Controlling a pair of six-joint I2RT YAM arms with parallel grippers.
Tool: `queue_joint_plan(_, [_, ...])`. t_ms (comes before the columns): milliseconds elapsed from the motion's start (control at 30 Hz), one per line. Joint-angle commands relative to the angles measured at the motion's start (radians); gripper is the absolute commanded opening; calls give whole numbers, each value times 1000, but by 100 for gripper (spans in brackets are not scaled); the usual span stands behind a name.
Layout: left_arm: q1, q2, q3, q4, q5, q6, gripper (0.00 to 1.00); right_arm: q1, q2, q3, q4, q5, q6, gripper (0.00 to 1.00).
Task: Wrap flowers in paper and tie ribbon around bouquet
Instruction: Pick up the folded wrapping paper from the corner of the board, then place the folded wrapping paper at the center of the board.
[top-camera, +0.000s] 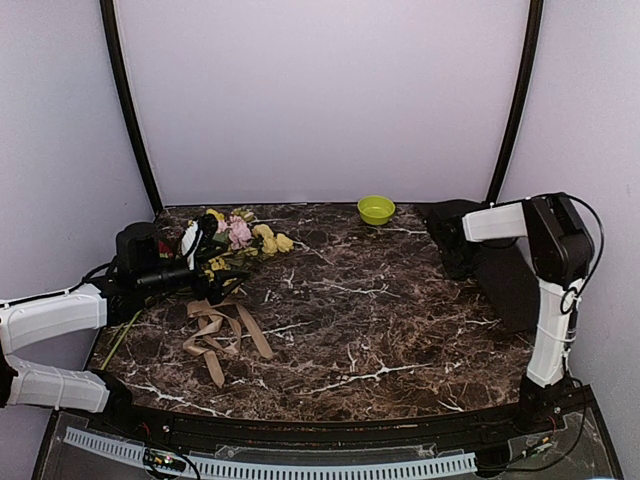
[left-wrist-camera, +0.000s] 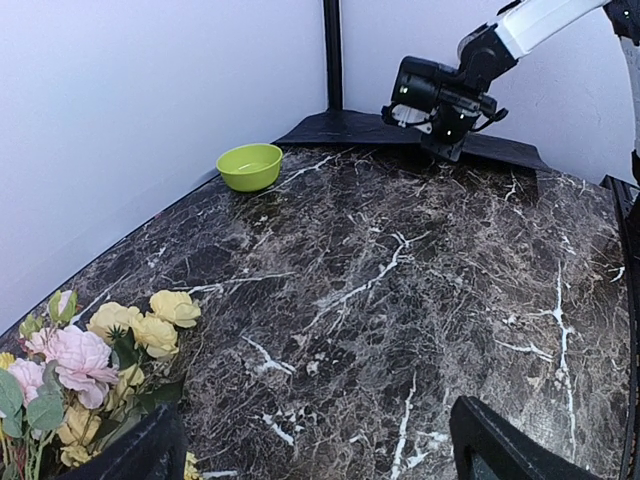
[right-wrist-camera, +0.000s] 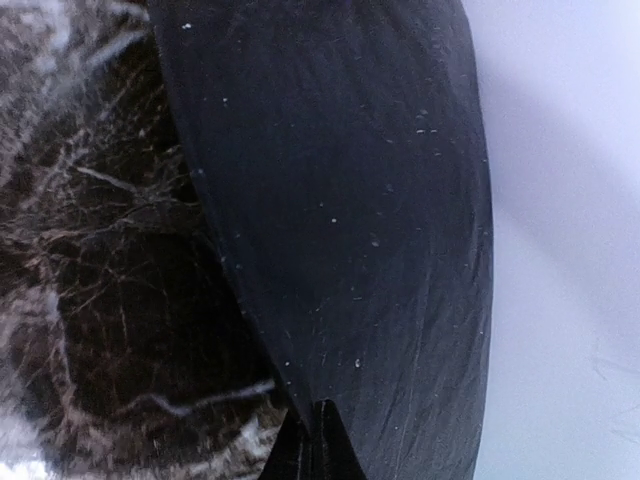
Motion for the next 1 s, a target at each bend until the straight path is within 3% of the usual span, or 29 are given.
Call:
queue_joint_plan(0, [-7, -7, -11, 1, 16, 4, 94, -5, -228, -5, -49, -158, 76, 0])
queue_joint_plan(267, [-9, -11, -11, 6, 15, -5, 94, 37, -621, -177, -65, -508, 217, 0])
queue_joint_plan(467, [-10, -9, -9, 8, 5, -17, 94, 229, -789, -284, -11, -657, 393, 0])
queue_joint_plan(733, [-9, 16, -3, -10, -71, -20, 94, 623, -686, -324, 235, -645, 671, 0])
queue_joint_plan(867, [-9, 26, -8, -6, -87, -18, 94, 737, -528, -307, 414, -646, 750, 0])
queue_joint_plan(967, [-9, 28, -9, -9, -109, -14, 94, 785, -345, -210, 446, -675, 736, 0])
